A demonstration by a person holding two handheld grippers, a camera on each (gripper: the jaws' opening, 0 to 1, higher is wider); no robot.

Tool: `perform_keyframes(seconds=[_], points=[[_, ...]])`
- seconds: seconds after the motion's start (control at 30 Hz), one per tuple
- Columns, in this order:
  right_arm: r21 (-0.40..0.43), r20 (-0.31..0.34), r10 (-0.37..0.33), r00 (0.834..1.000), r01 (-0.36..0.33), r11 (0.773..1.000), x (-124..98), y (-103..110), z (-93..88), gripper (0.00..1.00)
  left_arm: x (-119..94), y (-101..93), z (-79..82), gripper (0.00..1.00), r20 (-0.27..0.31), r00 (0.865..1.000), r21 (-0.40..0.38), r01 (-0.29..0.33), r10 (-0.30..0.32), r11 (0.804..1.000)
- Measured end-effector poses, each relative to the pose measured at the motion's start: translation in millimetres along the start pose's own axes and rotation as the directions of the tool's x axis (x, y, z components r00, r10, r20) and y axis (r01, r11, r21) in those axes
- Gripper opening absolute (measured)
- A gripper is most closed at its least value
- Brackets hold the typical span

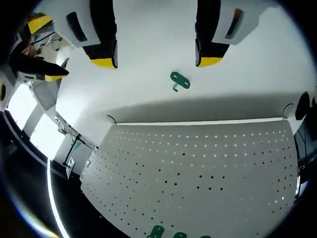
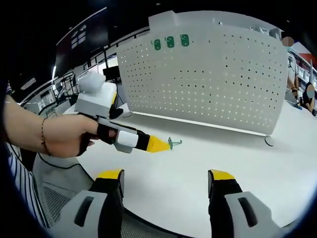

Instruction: Insert the hook assembly into the mounting plate slot until the hook locks in place.

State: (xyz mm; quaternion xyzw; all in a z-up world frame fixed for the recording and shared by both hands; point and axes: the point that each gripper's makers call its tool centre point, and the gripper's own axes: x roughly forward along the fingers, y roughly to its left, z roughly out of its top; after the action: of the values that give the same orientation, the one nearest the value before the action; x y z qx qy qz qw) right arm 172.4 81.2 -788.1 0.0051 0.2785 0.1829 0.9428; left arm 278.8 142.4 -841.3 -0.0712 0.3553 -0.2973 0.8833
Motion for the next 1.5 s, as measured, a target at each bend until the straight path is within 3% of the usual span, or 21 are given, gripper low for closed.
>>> perform_keyframes(seconds=[0.1,0.17,0.4,0.67,0.83,0.93,1.03,1.5], points=[[0.012,-0.004,-0.003,1.0,0.003,1.0,0,-1,-1.2,0.65,9,4.1,0.5,0.6,-0.006,1.0,0.004,-0.021,0.021,1.0],[0.019,-0.007,-0.004,1.0,0.004,1.0,0,-2,-1.7,0.64,14,13.0,-0.1,0.58,-0.022,0.998,0.023,-0.067,0.067,0.997],[0.045,-0.013,-0.006,1.0,0.007,0.999,1,-5,-3.4,0.63,34,18.6,6.8,0.42,-0.015,0.995,0.024,-0.1,0.1,0.995],[0.077,-0.018,-0.009,1.0,0.01,0.997,1,-8,-4.6,0.63,53,21.4,5.4,0.35,-0.043,0.991,0.03,-0.124,0.126,0.992],[0.088,-0.022,-0.007,1.0,0.009,0.996,4,-7,-3.6,0.62,58,31.3,5.1,0.3,-0.054,0.986,0.038,-0.153,0.155,0.987],[0.093,-0.024,-0.007,1.0,0.009,0.996,5,-6,-3.6,0.62,56,43.1,5.4,0.24,-0.058,0.975,0.094,-0.207,0.213,0.974],[0.093,-0.026,-0.005,1.0,0.007,0.996,6,-5,-3.9,0.62,58,44.3,5.5,0.19,-0.06,0.977,0.078,-0.2,0.205,0.977],[0.098,-0.032,-0.012,0.999,0.015,0.995,7,-7,-5.3,0.6,65,49.1,-0.5,0.15,-0.097,0.973,0.083,-0.2,0.208,0.976]])
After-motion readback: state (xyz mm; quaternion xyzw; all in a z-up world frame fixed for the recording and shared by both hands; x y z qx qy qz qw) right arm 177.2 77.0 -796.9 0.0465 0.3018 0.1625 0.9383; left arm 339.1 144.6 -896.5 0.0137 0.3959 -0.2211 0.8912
